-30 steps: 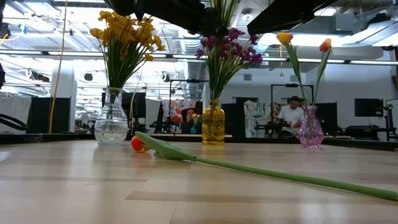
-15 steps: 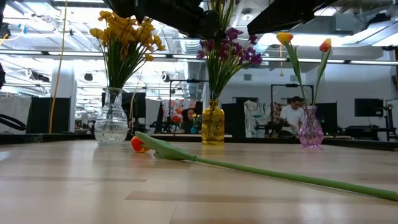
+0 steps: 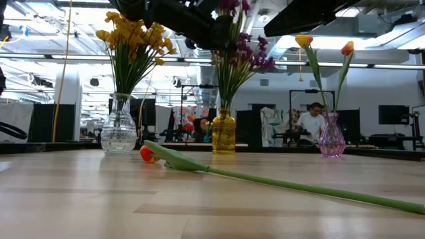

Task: Sort flowers into vase by color
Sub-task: Put the purple flowers into the yellow vase

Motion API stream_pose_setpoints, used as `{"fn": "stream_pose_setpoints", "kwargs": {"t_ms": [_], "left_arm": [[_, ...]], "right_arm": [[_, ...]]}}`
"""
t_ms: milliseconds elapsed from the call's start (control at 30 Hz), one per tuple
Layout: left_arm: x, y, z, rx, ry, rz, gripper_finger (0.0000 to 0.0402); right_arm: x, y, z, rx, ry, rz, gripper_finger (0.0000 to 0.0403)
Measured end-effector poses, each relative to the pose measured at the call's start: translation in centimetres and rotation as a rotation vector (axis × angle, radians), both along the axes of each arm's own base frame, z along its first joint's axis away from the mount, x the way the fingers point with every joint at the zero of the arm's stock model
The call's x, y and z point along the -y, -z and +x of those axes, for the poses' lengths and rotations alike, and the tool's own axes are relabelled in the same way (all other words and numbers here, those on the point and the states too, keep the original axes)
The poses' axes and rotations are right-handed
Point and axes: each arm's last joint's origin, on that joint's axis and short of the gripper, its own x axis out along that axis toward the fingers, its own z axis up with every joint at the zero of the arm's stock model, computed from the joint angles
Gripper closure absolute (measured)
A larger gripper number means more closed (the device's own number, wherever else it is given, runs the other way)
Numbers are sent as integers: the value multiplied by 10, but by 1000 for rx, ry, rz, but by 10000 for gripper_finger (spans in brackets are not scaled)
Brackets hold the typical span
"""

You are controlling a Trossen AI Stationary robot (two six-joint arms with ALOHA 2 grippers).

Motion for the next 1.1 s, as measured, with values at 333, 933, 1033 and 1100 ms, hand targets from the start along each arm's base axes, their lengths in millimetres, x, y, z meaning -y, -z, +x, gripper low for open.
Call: {"fn": "stream_pose_setpoints", "kwargs": {"t_ms": [333, 933, 1033, 1100], "left_arm": [[0, -2, 0, 49, -48, -49, 384], [-1, -3, 0, 138, -96, -163, 384], [-1, -3, 0, 149, -99, -178, 384], [-1, -4, -1, 157, -101, -189, 384]], "right_arm": [[0, 0, 0, -1, -1, -2, 191], [0, 0, 0, -1, -1, -1, 191], [0, 0, 0, 0, 0, -1, 191], [0, 0, 0, 0, 0, -1, 191]]}}
